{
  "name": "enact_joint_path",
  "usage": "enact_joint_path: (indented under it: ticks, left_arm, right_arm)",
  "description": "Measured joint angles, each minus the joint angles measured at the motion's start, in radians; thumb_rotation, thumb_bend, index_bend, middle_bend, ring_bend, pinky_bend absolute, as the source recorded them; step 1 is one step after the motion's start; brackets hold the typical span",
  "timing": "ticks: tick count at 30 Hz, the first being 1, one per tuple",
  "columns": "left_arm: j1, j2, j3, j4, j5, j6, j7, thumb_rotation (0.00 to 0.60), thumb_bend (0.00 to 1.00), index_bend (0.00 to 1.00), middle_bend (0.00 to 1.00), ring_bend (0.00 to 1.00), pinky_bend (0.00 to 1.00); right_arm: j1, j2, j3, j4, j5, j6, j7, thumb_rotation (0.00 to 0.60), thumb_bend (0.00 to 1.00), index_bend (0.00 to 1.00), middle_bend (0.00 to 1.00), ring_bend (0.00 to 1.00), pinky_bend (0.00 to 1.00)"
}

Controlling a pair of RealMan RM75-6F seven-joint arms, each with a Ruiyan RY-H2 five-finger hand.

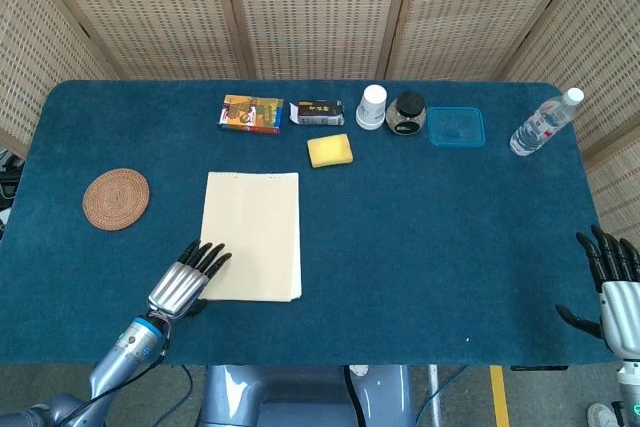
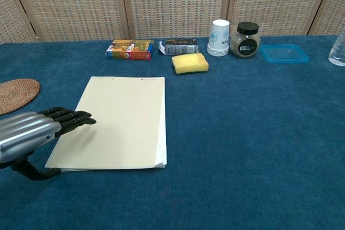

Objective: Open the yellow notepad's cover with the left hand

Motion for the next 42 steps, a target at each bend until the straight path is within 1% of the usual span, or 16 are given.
enact_joint_path:
  ticks: [13,26,28,35,39,42]
  left_arm:
    - [-0.007,0.007,0.008,-0.003,-0.017,0.002,-0.012,0.600,0.34,0.00,0.00,0.00,0.00]
    - [-0.020,-0.004,0.005,0.008,-0.033,-0.004,-0.013,0.600,0.34,0.00,0.00,0.00,0.00]
    - [-0.022,-0.006,0.005,0.010,-0.034,-0.004,-0.013,0.600,0.36,0.00,0.00,0.00,0.00]
    - [-0.028,-0.016,0.001,0.025,-0.035,-0.002,-0.020,0.600,0.47,0.00,0.00,0.00,0.00]
    - [-0.033,-0.019,-0.003,0.029,-0.037,0.002,-0.024,0.600,0.49,0.00,0.00,0.00,0.00]
    - [-0.036,-0.018,-0.005,0.025,-0.037,0.004,-0.025,0.600,0.49,0.00,0.00,0.00,0.00]
  right_arm:
    - [0.000,0.000,0.000,0.000,0.002,-0.001,0.003,0.600,0.00,0.00,0.00,0.00,0.00]
    - [0.001,-0.001,0.000,0.002,0.002,-0.002,-0.001,0.600,0.00,0.00,0.00,0.00,0.00]
    - [0.001,-0.002,0.000,0.002,0.002,-0.002,-0.002,0.600,0.00,0.00,0.00,0.00,0.00]
    - [0.001,0.000,0.000,0.002,0.002,-0.002,0.002,0.600,0.00,0.00,0.00,0.00,0.00]
    - [0.002,0.000,-0.001,0.001,0.002,-0.004,0.003,0.600,0.00,0.00,0.00,0.00,0.00]
    - [0.002,0.000,-0.001,0.001,0.002,-0.005,0.002,0.600,0.00,0.00,0.00,0.00,0.00]
